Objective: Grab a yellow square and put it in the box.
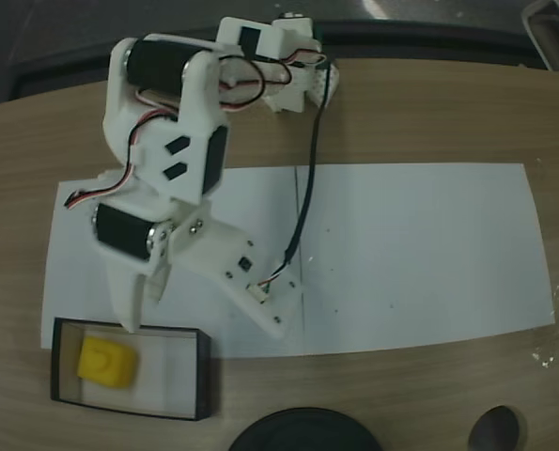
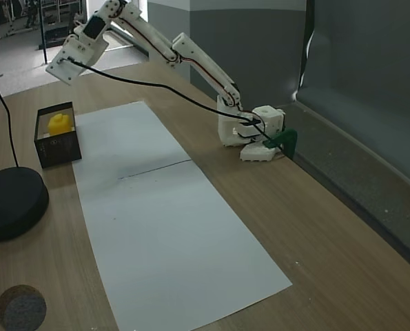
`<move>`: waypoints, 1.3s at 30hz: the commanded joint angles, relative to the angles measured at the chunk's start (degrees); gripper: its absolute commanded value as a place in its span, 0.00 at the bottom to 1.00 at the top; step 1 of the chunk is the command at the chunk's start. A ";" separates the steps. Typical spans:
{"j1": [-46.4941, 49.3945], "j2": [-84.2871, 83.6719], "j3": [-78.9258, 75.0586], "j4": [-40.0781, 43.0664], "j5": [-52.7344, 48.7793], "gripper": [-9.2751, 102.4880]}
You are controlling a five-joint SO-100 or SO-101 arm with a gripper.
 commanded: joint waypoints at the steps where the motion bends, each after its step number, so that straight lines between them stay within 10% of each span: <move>1: -5.63 16.26 -1.85 1.41 0.70 0.18; 12: -23.55 60.29 36.30 1.05 3.08 0.18; 39: -23.73 132.63 120.06 -17.14 -2.72 0.08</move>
